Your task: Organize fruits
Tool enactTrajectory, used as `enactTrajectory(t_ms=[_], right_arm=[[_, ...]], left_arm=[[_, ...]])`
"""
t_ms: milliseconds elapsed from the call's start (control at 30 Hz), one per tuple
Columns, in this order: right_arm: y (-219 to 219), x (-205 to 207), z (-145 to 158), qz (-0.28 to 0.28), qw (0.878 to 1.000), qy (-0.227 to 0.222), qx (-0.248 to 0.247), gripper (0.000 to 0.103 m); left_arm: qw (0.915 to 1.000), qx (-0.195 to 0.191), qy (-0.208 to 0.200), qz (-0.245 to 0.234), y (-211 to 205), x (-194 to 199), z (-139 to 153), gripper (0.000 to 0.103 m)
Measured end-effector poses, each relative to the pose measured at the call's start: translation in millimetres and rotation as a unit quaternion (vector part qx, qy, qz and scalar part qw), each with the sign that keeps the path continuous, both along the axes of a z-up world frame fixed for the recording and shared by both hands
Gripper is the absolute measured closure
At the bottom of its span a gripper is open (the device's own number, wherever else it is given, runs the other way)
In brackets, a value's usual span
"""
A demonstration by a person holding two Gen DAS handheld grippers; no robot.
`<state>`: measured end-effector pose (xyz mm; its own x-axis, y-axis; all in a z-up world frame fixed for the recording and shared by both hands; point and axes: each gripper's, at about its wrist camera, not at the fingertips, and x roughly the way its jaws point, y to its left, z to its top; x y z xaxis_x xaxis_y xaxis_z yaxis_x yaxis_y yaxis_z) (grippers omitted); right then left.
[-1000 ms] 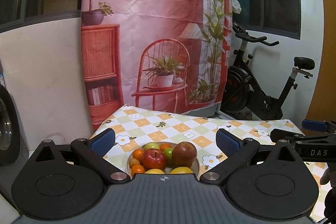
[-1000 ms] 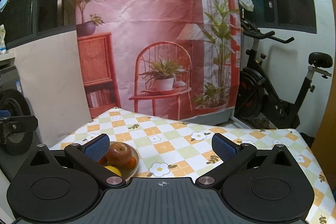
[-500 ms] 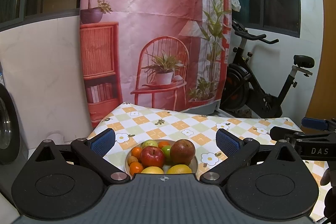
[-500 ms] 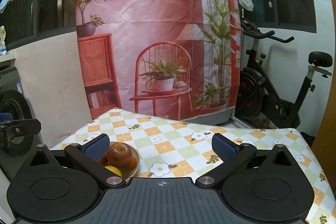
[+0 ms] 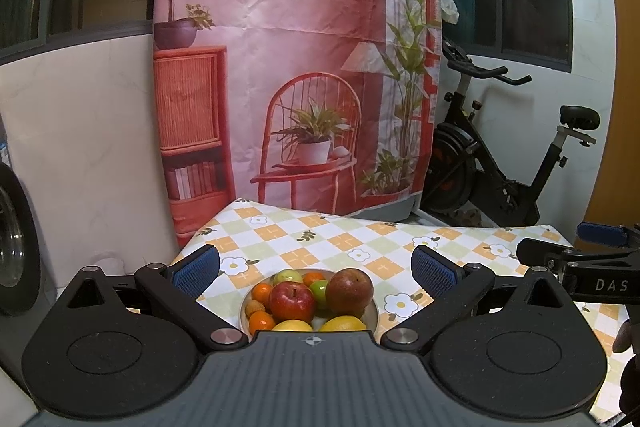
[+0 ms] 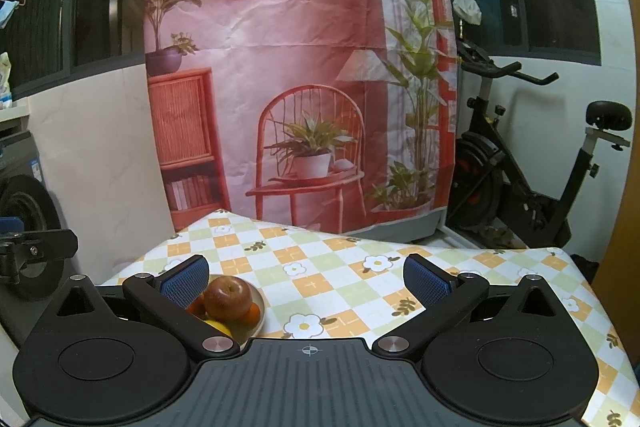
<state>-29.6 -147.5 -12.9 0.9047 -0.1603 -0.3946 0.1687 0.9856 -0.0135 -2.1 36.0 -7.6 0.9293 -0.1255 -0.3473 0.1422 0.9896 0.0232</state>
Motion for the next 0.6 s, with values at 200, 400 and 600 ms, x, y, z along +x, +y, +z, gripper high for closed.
enactTrajectory(t_ms=[200,400,600], right_arm=[[1.8,-1.2,1.6,-0.002,1.000,-0.002,0.000,0.000],[1.0,-0.7,1.7,-0.002,1.000,-0.002,0.000,0.000],[0.3,-1.0,1.5,-0.002,1.000,-0.002,0.000,0.000]], left_arm=[[1.0000,0.002,0.001,0.000,-0.4,-0.5,-0.2,0.000],[1.0000,0.003,0.001,0.000,-0.8,0.0,-0.2,0.000],[1.0000,0.000,0.003,0.000,-0.6,0.8,-0.7,0.000]])
